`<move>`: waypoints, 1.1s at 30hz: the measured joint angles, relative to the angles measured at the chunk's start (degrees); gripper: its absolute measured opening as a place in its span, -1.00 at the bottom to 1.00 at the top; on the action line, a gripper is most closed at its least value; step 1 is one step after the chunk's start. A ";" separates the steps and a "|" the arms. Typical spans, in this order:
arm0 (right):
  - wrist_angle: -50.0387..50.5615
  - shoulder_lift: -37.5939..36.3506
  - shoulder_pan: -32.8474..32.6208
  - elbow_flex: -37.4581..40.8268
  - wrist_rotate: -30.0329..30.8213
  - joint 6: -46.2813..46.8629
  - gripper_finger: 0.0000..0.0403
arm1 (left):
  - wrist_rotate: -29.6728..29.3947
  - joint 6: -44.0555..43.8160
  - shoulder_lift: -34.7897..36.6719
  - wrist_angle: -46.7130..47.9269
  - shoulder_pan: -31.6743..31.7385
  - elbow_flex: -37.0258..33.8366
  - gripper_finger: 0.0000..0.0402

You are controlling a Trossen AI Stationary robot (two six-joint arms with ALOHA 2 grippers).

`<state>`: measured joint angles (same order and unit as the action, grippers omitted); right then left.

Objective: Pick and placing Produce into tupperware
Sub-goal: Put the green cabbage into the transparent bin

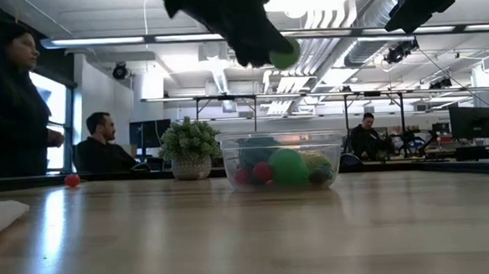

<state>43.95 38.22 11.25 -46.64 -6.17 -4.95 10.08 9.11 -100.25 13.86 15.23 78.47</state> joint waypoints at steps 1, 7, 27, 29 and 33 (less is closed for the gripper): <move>-0.01 0.00 0.00 0.01 0.00 0.00 -0.99 | 0.00 0.23 -1.52 -0.04 0.28 0.94 0.17; 0.00 0.01 0.00 0.00 0.01 0.00 -0.99 | -1.07 2.69 -10.33 4.89 0.16 7.44 0.17; 0.01 0.02 -0.01 0.00 0.00 0.00 -0.99 | -7.11 4.12 -18.01 13.58 0.14 11.88 0.17; 0.03 0.00 0.00 0.00 0.00 0.00 -0.99 | -6.80 4.12 -18.01 13.48 0.14 11.88 0.17; 0.01 0.02 0.00 0.01 0.00 0.00 -0.99 | -6.22 4.12 -18.01 15.46 0.14 11.88 0.17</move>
<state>43.97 38.24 11.24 -46.63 -6.17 -4.95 3.86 13.23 -118.26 29.32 15.38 90.35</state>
